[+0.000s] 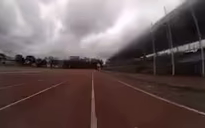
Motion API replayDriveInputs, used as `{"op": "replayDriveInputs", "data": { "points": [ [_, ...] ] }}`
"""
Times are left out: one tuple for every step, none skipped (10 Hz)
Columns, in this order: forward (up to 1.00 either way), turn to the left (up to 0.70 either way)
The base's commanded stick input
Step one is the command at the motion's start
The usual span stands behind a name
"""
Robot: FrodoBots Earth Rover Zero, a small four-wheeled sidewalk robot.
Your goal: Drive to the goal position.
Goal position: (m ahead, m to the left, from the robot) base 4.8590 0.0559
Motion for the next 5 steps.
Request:
{"op": "replayDriveInputs", "data": {
  "points": [
    [0.7,0.0],
    [0.7,0.0],
    [0.7,0.0],
    [0.7,0.0],
    [0.7,0.0]
  ]
}}
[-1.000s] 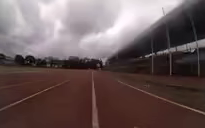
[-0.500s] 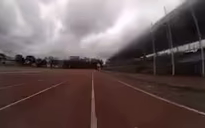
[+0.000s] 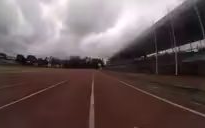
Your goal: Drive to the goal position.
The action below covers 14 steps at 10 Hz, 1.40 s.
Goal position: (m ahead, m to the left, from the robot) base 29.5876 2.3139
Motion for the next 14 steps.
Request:
{"op": "replayDriveInputs", "data": {
  "points": [
    [0.7,0.0],
    [0.7,0.0],
    [0.7,0.0],
    [0.7,0.0],
    [0.7,0.0],
    [0.7,0.0],
    [0.7,0.0],
    [0.7,0.0],
    [0.7,0.0],
    [0.7,0.0],
    [0.7,0.0],
    [0.7,0.0],
    [0.7,0.0],
    [0.7,0.0]
  ]
}}
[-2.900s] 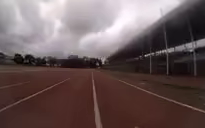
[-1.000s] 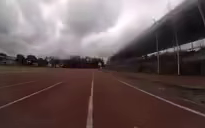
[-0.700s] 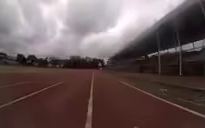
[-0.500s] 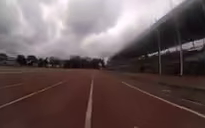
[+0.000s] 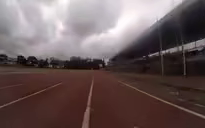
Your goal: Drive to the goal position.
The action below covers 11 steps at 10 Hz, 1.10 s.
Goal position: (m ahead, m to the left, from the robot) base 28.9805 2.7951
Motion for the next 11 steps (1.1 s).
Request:
{"op": "replayDriveInputs", "data": {
  "points": [
    [0.7,0.0],
    [0.7,0.0],
    [0.7,0.0],
    [0.7,0.0],
    [0.7,0.0],
    [0.7,0.0],
    [0.7,0.0],
    [0.7,0.0],
    [0.7,0.0],
    [0.7,0.0],
    [0.7,0.0]
  ]
}}
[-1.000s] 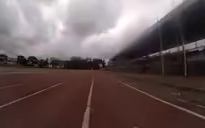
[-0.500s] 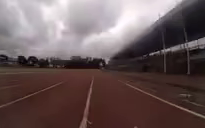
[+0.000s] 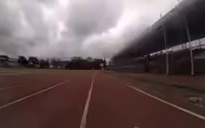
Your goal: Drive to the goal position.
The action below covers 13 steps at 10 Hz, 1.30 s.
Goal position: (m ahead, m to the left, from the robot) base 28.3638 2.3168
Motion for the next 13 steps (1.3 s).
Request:
{"op": "replayDriveInputs", "data": {
  "points": [
    [0.7,0.0],
    [0.7,0.0],
    [0.7,0.0],
    [0.7,0.0],
    [0.7,0.0],
    [0.7,0.0],
    [0.7,0.0],
    [0.7,0.0],
    [0.7,0.0],
    [0.7,0.0],
    [0.7,0.0],
    [0.7,0.0],
    [0.7,0.0]
  ]
}}
